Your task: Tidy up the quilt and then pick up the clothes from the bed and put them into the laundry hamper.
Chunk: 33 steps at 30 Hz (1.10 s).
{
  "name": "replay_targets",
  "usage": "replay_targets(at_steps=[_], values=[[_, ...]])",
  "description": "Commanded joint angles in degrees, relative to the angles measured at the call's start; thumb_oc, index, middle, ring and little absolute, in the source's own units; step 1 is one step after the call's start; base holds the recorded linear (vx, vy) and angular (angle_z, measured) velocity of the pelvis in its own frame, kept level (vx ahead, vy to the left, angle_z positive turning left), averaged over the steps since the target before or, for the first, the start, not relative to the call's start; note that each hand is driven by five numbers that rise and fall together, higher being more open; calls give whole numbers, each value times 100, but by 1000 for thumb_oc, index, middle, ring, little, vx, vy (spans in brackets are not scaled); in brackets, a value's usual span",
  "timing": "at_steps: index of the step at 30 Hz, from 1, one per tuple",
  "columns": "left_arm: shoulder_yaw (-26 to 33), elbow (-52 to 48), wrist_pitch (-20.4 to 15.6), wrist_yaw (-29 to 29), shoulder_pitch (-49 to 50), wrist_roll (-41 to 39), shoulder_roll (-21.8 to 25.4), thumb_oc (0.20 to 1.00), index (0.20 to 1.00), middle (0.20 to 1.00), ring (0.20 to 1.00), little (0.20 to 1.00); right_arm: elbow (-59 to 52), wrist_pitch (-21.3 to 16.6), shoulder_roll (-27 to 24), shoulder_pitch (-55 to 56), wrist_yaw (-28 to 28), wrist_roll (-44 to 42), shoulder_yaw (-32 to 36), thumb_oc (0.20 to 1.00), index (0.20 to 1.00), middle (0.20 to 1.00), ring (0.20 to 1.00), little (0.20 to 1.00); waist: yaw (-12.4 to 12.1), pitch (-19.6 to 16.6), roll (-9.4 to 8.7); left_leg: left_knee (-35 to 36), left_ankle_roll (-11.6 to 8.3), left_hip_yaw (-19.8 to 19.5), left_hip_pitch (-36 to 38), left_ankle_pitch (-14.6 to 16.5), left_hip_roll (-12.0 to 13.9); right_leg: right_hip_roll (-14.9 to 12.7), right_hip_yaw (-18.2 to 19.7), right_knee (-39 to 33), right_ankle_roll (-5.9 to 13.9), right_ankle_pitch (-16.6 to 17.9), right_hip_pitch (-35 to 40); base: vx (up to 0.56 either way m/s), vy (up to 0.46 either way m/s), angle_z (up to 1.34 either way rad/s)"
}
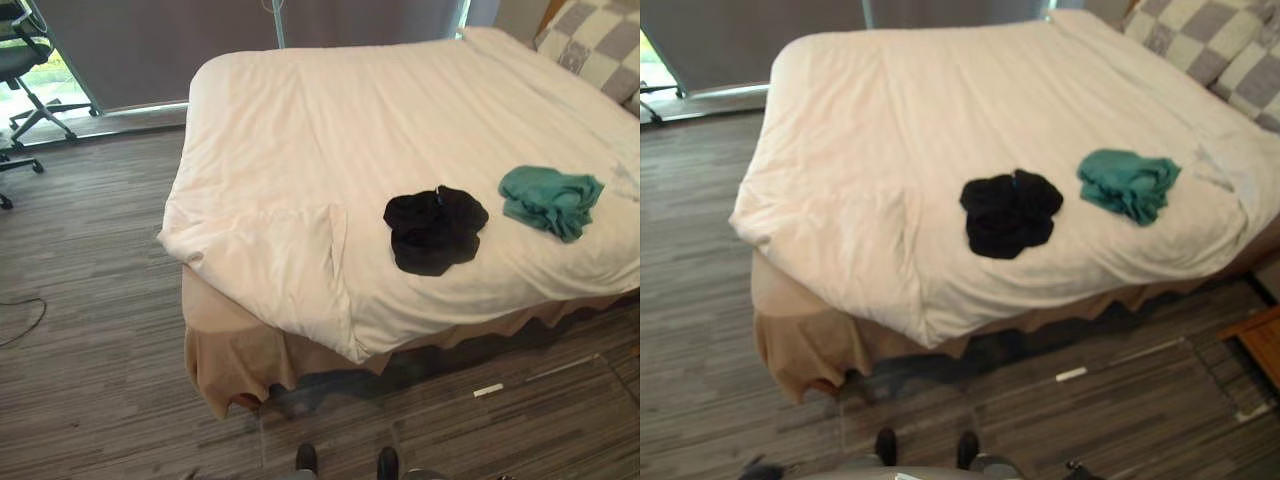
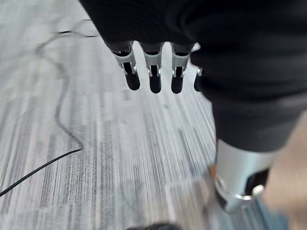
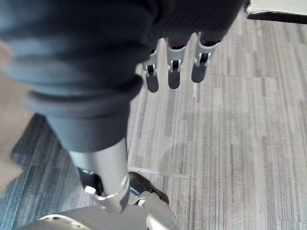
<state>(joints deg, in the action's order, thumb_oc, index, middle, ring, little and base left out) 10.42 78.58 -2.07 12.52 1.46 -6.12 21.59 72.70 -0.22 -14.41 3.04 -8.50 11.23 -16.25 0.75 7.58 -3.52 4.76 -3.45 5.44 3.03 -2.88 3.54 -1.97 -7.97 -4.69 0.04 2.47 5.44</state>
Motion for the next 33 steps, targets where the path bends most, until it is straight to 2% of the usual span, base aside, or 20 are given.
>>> replay_targets(at_steps=[1, 2, 3, 4, 5, 6, 8, 9, 11, 12, 13, 14, 16, 17, 20, 23, 26, 27, 29, 33], values=[[-281, -534, -432, 428, -235, -113, 445, 1000, 1000, 1000, 1000, 1000, -110, -126, -219, -174, -74, 150, -81, 1000, 1000, 1000, 1000, 1000, -93, -92, 156, 24, -218, 161, 98, -94, 125, -420, 342, 106, 713, 61, -220, 46, 10, 5], [-431, -1004, -547, 566, -281, 196, 704, 1000, 1000, 1000, 1000, 1000, -265, -185, -244, -106, -107, 136, -94, 1000, 1000, 1000, 1000, 1000, -83, -76, 152, 24, -233, 158, 92, -86, 133, -430, 337, 104, 732, 68, -232, -6, -11, 4], [-592, -2506, -656, 828, -243, 864, 1289, 1000, 1000, 1000, 1000, 1000, -532, -300, -325, 12, -144, 63, -71, 1000, 1000, 1000, 1000, 1000, -101, -4, 154, 24, -254, 144, 61, -93, 158, -434, 325, 107, 764, 79, -264, -7, -11, 4], [-590, -2508, -655, 828, -241, 864, 1289, 1000, 1000, 1000, 1000, 1000, -532, -300, -325, 12, -144, 63, -72, 1000, 1000, 1000, 1000, 1000, -99, -10, 153, 24, -254, 144, 54, -94, 158, -434, 324, 107, 763, 80, -270, -9, -16, 5], [-678, -3262, -716, 911, -242, 1272, 1646, 1000, 1000, 1000, 1000, 1000, -598, -345, -374, 62, -143, 11, -37, 1000, 1000, 1000, 1000, 1000, -110, 41, 165, 24, -262, 130, 61, -71, 168, -432, 309, 113, 779, 64, -264, -46, -25, 7], [-741, -4354, -803, 1027, -337, 1928, 2282, 1000, 1000, 1000, 1000, 1000, -573, -393, -451, 95, -130, -54, 46, 1000, 1000, 1000, 1000, 1000, -108, 94, 176, 24, -285, 114, -38, -108, 174, -435, 286, 112, 812, 104, -361, -58, -29, 4], [-755, -5233, -855, 1048, -522, 2389, 2805, 1000, 1000, 1000, 1000, 1000, -503, -382, -526, 103, -60, -63, 92, 1000, 1000, 1000, 1000, 1000, -50, 156, 209, 24, -291, 121, -93, -97, 178, -449, 297, 100, 843, 140, -437, -57, -9, 1], [-747, -5256, -839, 1038, -519, 2396, 2811, 1000, 1000, 1000, 1000, 1000, -499, -383, -516, 96, -58, -62, 97, 1000, 1000, 1000, 1000, 1000, -56, 159, 201, 24, -291, 121, -96, -95, 178, -449, 297, 101, 843, 138, -441, -59, 20, 2], [-1375, -5417, -682, 1043, -1396, 2995, 3208, 1000, 1000, 1000, 1000, 1000, -328, -332, -586, -45, -16, -16, -9, 1000, 1000, 1000, 1000, 1000, 156, 282, 278, 24, -289, 184, -203, -102, 192, -457, 371, 119, 871, 207, -657, -65, 30, 1], [-1463, -5368, -678, 1057, -1506, 3000, 3202, 1000, 1000, 1000, 1000, 1000, -319, -334, -575, -55, -16, -16, 35, 1000, 1000, 1000, 1000, 1000, 112, 290, 280, 24, -288, 187, -215, -103, 193, -456, 375, 129, 871, 204, -676, -146, 63, -8], [-2469, -5234, -455, 981, -2774, 3522, 3148, 1000, 1000, 1000, 1000, 1000, -231, -277, -661, -251, -53, -22, -112, 1000, 1000, 1000, 1000, 1000, 374, 460, 352, 24, -265, 259, -380, -132, 183, -434, 494, 177, 880, 284, -957, -120, 49, -15], [-2552, -5175, -461, 999, -2877, 3520, 3133, 1000, 1000, 1000, 1000, 1000, -226, -278, -650, -258, -53, -24, -74, 1000, 1000, 1000, 1000, 1000, 335, 464, 352, 24, -264, 260, -394, -134, 185, -433, 496, 185, 880, 284, -976, -162, 67, -13], [-3583, -4353, -168, 983, -4357, 3745, 2820, 1000, 1000, 1000, 1000, 1000, -211, -236, -753, -479, -140, -111, -157, 1000, 1000, 1000, 1000, 1000, 540, 665, 398, 24, -234, 351, -626, -182, 182, -393, 644, 267, 885, 364, -1341, -134, 45, -24], [-3610, -4334, -171, 989, -4388, 3741, 2813, 1000, 1000, 1000, 1000, 1000, -210, -236, -747, -479, -140, -110, -143, 1000, 1000, 1000, 1000, 1000, 522, 665, 395, 24, -234, 355, -631, -182, 183, -393, 648, 271, 885, 364, -1349, -146, 46, -33], [-4777, -2546, 168, 753, -5946, 3995, 2228, 1000, 1000, 1000, 1000, 1000, -263, -251, -840, -700, -268, -334, -280, 1000, 1000, 1000, 1000, 1000, 788, 896, 419, 24, -199, 484, -956, -271, 189, -344, 822, 343, 910, 495, -1793, -110, 31, -23], [-5209, -1394, 336, 590, -6492, 4238, 1805, 1000, 1000, 1000, 1000, 1000, -334, -307, -834, -774, -365, -616, -269, 1000, 1000, 1000, 1000, 1000, 894, 1048, 381, 24, -182, 591, -1144, -330, 210, -308, 905, 400, 936, 554, -2065, -99, 14, -32], [-5285, -998, 417, 499, -6597, 4363, 1630, 1000, 1000, 1000, 1000, 1000, -375, -350, -796, -754, -407, -771, -270, 1000, 1000, 1000, 1000, 1000, 929, 1107, 350, 24, -186, 632, -1218, -349, 229, -304, 934, 415, 944, 579, -2164, -48, -4, -23], [-5231, -445, 518, 294, -6316, 4633, 1482, 890, 890, 890, 890, 890, -400, -391, -779, -668, -437, -884, -217, 1000, 1000, 1000, 1000, 1000, 967, 1083, 301, 24, -203, 688, -1231, -351, 274, -310, 935, 385, 954, 598, -2178, -39, -7, -18], [-5153, -272, 562, 228, -6146, 4658, 1440, 200, 200, 200, 200, 200, -403, -397, -818, -662, -449, -965, -135, 1000, 1000, 1000, 1000, 1000, 973, 1050, 280, 24, -205, 705, -1204, -343, 283, -303, 940, 366, 951, 599, -2149, -10, -2, -13], [-4407, -63, 602, 5, -5021, 4439, 1616, 200, 200, 200, 200, 200, -785, -366, -1415, -684, -647, -1245, 592, 1000, 1000, 1000, 1000, 1000, 925, 827, 239, 24, -220, 749, -923, -230, 305, -296, 914, 328, 930, 506, -1883, 40, 3, -9]])
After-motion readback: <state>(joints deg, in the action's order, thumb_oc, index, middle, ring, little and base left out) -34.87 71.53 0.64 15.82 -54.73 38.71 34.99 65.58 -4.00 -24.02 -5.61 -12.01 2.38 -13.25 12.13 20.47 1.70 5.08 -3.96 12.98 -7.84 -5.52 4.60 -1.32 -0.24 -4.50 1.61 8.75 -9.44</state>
